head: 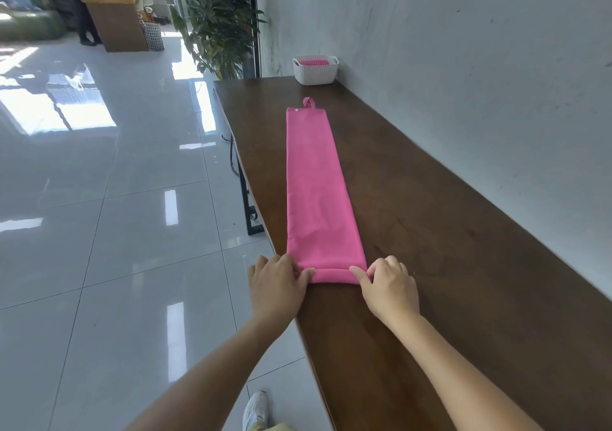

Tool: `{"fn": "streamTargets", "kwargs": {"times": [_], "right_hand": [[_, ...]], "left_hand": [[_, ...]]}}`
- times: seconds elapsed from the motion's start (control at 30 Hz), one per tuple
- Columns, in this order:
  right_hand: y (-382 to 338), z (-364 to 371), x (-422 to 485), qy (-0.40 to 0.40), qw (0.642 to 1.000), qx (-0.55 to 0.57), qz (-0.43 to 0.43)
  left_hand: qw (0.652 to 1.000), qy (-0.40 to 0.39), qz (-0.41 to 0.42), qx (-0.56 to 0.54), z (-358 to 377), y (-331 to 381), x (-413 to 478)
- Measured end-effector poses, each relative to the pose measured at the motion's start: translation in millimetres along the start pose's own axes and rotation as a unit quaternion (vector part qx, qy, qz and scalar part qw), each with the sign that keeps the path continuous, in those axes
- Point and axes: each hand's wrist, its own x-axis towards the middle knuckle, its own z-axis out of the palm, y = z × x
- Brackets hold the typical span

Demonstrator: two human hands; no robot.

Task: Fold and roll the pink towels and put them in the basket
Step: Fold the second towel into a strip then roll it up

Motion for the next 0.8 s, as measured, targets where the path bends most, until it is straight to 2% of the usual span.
{"fn": "streamTargets", "kwargs": {"times": [0.07,0.17,0.3,0.47,0.6,0.8], "right_hand": [[0.8,4.6,1.8,0.049,0.998,0.018,-0.023],[4.5,15.6,0.7,0.152,0.977,0.000,-0.147],[6.1,24.4,-0.3,0.205,0.954,-0.014,-0.217],[12.7,27.9,-6.8,0.187,0.950,-0.001,-0.248],[20.5,24.1,-10.1,0.178,0.943,-0.041,-0.278],[17.2,23.6,-3.6,0.166,0.952,-0.016,-0.258]], "left_hand": [[1.000,0.013,0.027,-0.001,-1.1,-0.4,2.0],[0.995,0.018,0.094,0.000,-8.0,0.2,5.1],[0.986,0.009,0.169,0.002,-12.3,0.3,5.4],[0.970,0.048,0.239,0.013,-1.6,-15.6,-1.7],[0.956,0.056,0.286,0.036,3.0,-27.4,-2.6],[0.966,0.067,0.245,0.039,2.5,-25.7,2.4]]}}
